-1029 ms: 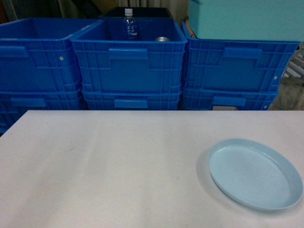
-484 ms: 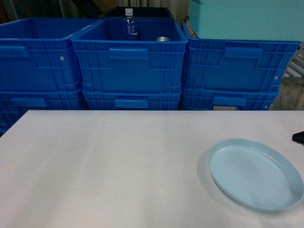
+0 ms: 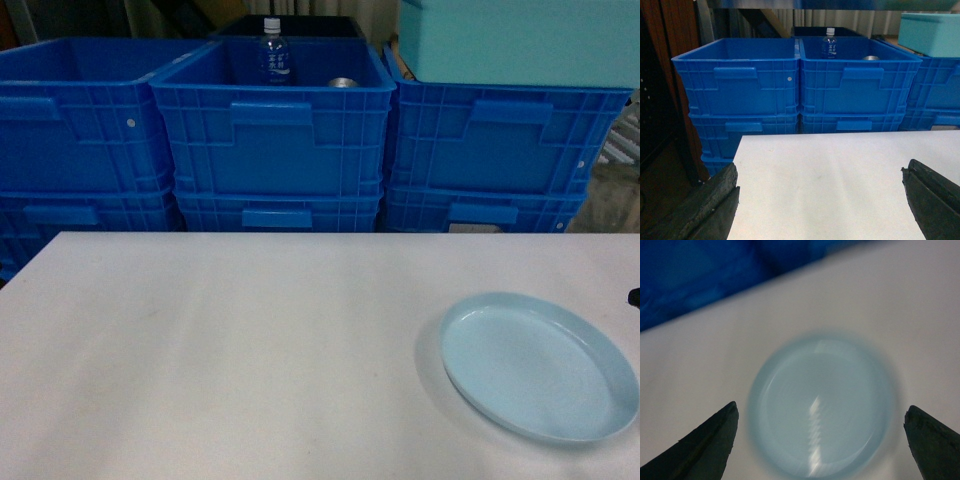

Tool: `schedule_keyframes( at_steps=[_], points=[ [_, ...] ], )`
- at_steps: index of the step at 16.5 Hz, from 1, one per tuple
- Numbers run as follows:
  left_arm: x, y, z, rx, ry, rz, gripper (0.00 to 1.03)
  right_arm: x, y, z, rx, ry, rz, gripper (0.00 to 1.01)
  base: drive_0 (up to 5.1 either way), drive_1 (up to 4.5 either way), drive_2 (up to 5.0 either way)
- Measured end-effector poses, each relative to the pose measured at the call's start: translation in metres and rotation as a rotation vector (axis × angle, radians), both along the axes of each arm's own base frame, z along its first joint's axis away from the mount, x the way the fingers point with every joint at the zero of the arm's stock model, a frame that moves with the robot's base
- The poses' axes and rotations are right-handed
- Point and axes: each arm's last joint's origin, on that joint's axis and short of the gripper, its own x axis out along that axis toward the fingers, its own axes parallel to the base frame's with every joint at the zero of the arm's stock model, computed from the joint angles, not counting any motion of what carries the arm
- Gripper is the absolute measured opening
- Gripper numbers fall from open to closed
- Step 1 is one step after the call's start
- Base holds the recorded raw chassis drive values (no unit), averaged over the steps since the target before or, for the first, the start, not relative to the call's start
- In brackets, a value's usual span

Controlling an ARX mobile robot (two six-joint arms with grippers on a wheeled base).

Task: Place blue tray on left shelf second layer neatly

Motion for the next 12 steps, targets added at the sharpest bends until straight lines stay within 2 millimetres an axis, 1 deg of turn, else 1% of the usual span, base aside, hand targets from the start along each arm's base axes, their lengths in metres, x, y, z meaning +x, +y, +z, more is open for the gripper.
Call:
schedule_keyframes(
  at_steps=[1,2,3,5,6,8,9,10,12],
  points=[
    [0.0,0.0,0.0,0.0,0.0,0.0,0.98,0.001,0.006,-0.009,-0.172,-0.181,-0.094,0.98,0.0,0.0,0.0],
    [0.0,0.0,0.0,0.0,0.0,0.0,0.98,-0.002,0.01,-0.021,-0.261,-0.222,-0.186,0.98,0.0,0.0,0.0],
    [0.0,0.0,0.0,0.0,0.001,-0.001,0.98,0.004,0.01,-0.025,-0.3,-0.254,-0.25,0.98,0.0,0.0,0.0],
    [0.0,0.0,0.0,0.0,0.001,0.0,0.98,0.037,0.002,-0.008,-0.257,-0.266,-0.251,0.98,0.0,0.0,0.0],
    [0.0,0.0,0.0,0.0,0.0,0.0,0.98,0.051,-0.006,-0.005,-0.218,-0.231,-0.242,0.98,0.0,0.0,0.0],
    [0.0,0.0,0.0,0.0,0.0,0.0,0.98,0.068,-0.024,-0.018,-0.105,-0.059,-0.202,0.98,0.0,0.0,0.0],
    [0.0,0.0,0.0,0.0,0.0,0.0,0.98,0.076,-0.032,-0.022,-0.016,0.035,-0.164,0.98,0.0,0.0,0.0],
    [0.0,0.0,0.0,0.0,0.0,0.0,0.98,0.086,-0.037,-0.021,0.078,0.107,-0.114,0.98,0.0,0.0,0.0],
    [0.0,0.0,0.0,0.0,0.0,0.0,0.98,0.087,-0.038,-0.021,0.131,0.191,-0.042,0.98,0.0,0.0,0.0]
  ],
)
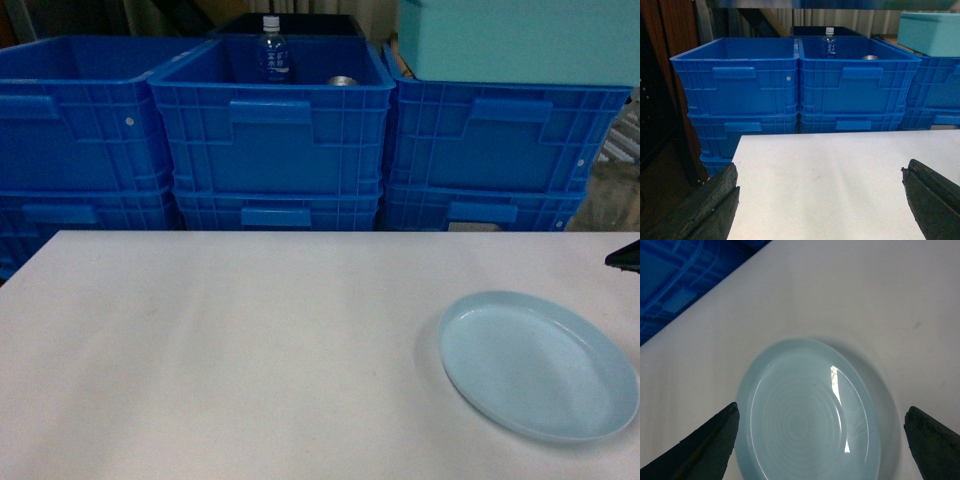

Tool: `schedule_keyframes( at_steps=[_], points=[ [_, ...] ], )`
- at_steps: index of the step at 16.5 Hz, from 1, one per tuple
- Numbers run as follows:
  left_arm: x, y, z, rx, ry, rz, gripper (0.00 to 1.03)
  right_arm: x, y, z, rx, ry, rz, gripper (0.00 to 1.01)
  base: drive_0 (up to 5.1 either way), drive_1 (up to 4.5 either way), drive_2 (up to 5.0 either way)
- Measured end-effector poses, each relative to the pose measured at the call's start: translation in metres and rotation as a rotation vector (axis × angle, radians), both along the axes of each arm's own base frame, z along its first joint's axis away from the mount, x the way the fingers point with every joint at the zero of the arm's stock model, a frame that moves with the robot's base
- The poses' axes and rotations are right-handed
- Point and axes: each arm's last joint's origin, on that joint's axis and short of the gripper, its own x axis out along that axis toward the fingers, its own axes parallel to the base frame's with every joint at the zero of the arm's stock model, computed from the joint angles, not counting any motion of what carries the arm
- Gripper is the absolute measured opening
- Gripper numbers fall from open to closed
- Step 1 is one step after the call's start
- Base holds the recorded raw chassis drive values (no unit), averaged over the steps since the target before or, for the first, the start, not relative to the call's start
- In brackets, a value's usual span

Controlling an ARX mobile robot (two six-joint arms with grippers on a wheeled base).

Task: Place blue tray on left shelf second layer neatly

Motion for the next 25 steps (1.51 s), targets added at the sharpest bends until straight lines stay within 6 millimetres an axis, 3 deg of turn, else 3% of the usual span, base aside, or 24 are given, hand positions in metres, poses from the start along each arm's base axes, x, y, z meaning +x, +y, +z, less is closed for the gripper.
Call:
schedule_keyframes(
  at_steps=[5,10,14,17,25],
  points=[
    [0.0,0.0,0.0,0.0,0.0,0.0,0.98,-0.008,0.007,-0.037,-0.085,0.09,0.102,0.98,0.0,0.0,0.0],
    [0.0,0.0,0.0,0.0,-0.001,0.0,0.98,-0.006,0.015,-0.039,-0.091,0.05,0.143,0.98,0.0,0.0,0.0],
    [0.0,0.0,0.0,0.0,0.0,0.0,0.98,-0.011,0.033,-0.053,-0.077,0.076,0.19,0.98,0.0,0.0,0.0],
    [0.0,0.0,0.0,0.0,0.0,0.0,0.98,-0.011,0.033,-0.056,-0.07,0.068,0.188,0.97,0.0,0.0,0.0],
    [0.0,0.0,0.0,0.0,0.0,0.0,0.98,-0.024,0.022,-0.07,-0.111,0.111,0.158,0.1,0.0,0.0,0.0]
  ],
)
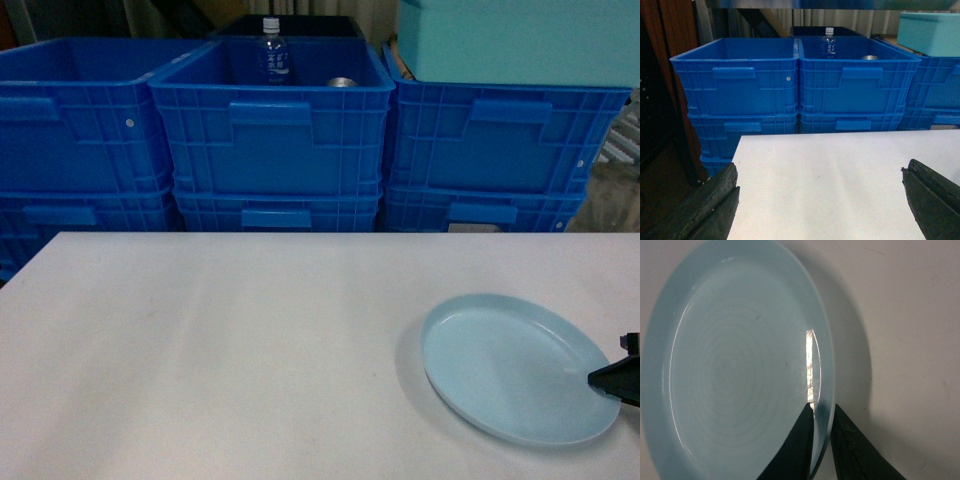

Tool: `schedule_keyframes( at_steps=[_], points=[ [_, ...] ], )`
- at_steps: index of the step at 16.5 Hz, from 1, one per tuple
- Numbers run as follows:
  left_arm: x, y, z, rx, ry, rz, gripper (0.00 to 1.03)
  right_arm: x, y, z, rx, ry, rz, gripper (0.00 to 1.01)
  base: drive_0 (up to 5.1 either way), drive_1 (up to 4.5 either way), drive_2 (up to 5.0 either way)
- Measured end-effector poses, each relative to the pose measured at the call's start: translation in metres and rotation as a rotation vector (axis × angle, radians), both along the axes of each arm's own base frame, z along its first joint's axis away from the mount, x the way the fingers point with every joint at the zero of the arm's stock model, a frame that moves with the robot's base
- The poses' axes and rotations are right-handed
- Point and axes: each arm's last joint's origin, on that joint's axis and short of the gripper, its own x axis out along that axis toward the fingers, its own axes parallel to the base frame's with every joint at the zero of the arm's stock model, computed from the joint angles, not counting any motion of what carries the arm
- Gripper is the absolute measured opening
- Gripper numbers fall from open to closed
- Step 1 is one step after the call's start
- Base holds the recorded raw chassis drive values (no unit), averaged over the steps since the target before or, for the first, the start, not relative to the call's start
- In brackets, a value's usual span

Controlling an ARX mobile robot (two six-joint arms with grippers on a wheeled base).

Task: Place blue tray on left shelf second layer neatly

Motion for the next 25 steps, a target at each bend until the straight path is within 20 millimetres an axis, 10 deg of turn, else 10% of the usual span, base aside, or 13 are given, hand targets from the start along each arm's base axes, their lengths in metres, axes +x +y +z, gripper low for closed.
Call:
schedule_keyframes(
  at_steps=[7,12,16,25],
  points=[
    [0.0,0.0,0.0,0.0,0.0,0.0,0.98,-0.009,-0.002,0.012,0.01,-0.025,-0.021,0.02,0.0,0.0,0.0],
    [0.0,0.0,0.0,0.0,0.0,0.0,0.98,0.001,0.021,0.126,-0.238,-0.504,-0.026,0.02,0.0,0.0,0.0],
    [0.0,0.0,0.0,0.0,0.0,0.0,0.98,-0.065,0.031,0.173,-0.498,-0.778,-0.169,0.02,0.0,0.0,0.0],
    [0.0,0.0,0.0,0.0,0.0,0.0,0.98,-0.102,0.035,0.155,-0.507,-0.75,-0.215,0.02,0.0,0.0,0.0]
  ],
)
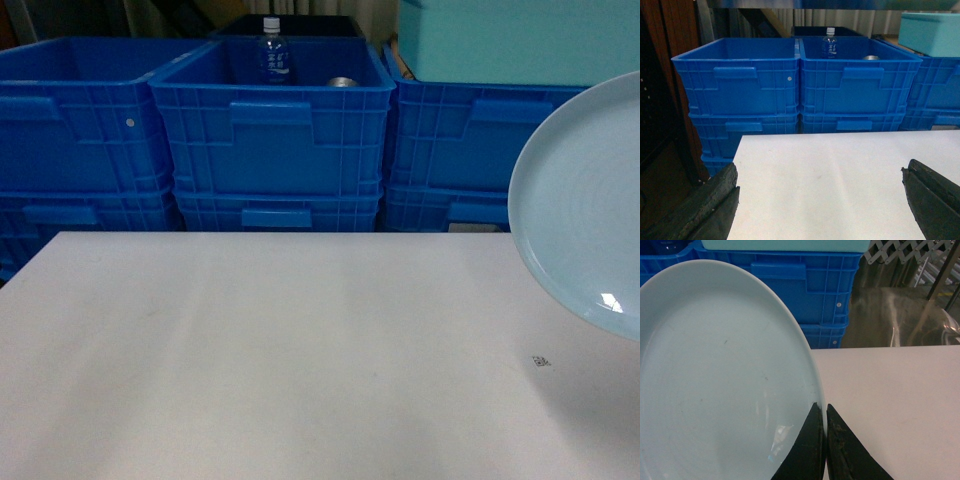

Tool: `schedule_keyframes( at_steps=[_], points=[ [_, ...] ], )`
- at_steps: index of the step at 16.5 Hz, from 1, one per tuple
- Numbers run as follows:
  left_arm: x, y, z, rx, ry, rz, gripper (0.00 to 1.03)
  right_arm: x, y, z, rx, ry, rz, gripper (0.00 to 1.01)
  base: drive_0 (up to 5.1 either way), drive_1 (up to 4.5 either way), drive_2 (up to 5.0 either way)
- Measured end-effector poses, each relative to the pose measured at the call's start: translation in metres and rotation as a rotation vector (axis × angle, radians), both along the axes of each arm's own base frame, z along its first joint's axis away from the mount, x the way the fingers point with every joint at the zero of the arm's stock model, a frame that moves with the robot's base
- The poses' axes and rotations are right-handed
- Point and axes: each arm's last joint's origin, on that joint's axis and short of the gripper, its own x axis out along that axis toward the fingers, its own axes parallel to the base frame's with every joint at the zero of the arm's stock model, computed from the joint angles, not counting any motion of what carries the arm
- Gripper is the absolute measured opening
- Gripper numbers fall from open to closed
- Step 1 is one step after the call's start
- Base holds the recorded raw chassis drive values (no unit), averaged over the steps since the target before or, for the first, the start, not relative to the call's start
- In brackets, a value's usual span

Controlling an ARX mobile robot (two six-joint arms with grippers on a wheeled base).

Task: Place blue tray on left shelf second layer neatly

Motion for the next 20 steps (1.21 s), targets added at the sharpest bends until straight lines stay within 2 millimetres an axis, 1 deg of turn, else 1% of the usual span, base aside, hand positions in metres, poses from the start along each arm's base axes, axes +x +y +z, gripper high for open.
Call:
schedule_keyframes(
  at_steps=[3,6,20],
  points=[
    [0.0,0.0,0.0,0.0,0.0,0.0,0.98,0.0012,0.0012,-0.0032,0.007,0.015,0.005,0.02,0.0,0.0,0.0],
    [0.0,0.0,0.0,0.0,0.0,0.0,0.98,0.0033,0.0041,-0.0028,0.014,-0.007,0.012,0.02,0.0,0.0,0.0],
    [0.0,0.0,0.0,0.0,0.0,0.0,0.98,0.0033,0.0043,-0.003,0.014,-0.005,0.013,0.02,0.0,0.0,0.0]
  ],
)
